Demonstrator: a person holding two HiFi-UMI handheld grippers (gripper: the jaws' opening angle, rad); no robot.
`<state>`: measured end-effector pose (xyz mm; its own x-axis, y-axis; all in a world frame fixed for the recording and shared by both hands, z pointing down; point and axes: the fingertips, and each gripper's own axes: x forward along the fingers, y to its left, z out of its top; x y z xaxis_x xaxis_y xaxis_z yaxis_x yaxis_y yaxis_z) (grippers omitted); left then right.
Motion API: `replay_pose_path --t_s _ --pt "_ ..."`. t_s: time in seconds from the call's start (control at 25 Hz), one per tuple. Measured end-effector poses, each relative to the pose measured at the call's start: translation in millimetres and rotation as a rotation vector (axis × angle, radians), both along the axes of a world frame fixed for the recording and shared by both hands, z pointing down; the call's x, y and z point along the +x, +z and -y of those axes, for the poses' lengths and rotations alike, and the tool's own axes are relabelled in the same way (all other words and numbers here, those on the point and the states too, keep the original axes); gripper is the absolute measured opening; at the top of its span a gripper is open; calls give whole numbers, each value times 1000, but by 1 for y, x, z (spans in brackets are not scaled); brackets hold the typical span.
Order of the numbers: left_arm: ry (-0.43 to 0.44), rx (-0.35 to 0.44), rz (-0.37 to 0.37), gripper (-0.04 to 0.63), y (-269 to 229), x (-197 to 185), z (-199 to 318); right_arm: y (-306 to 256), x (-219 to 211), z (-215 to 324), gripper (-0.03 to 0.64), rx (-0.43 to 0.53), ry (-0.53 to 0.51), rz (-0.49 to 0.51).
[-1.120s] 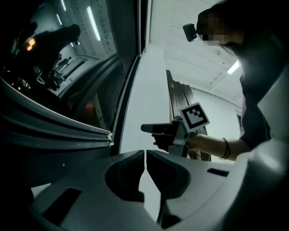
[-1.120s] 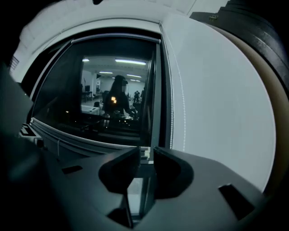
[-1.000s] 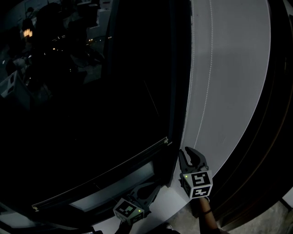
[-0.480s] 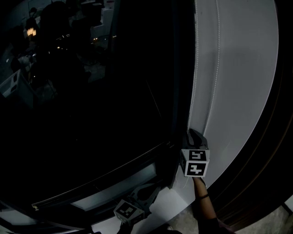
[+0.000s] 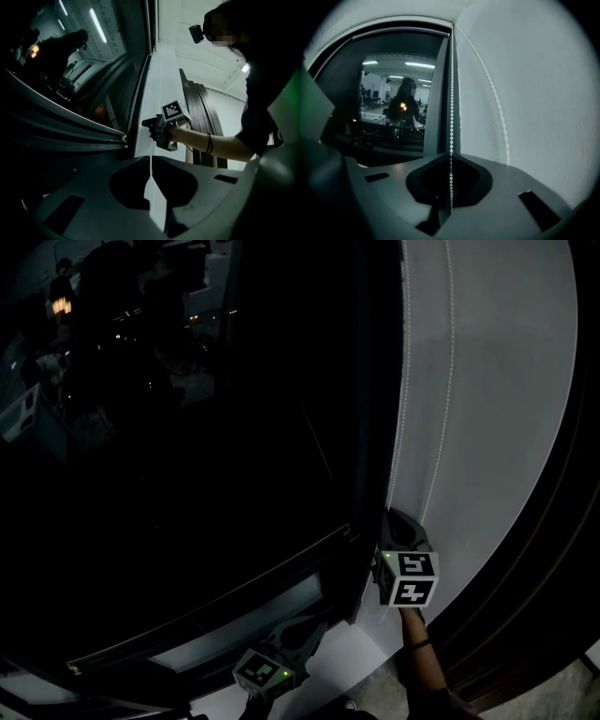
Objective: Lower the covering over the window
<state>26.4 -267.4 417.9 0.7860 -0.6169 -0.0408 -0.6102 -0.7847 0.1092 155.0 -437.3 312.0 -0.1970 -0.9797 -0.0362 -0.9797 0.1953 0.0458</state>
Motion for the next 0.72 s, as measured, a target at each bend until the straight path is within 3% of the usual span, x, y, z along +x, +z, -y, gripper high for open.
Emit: replay_pose_path --t_s 0.44,0.72 --pt "-2 -3 -42 2 -7 2 9 13 -19 -39 12 73 -30 -31" --pt "24 15 -56 3 -18 3 8 81 -29 -48 12 -101 -55 -15"
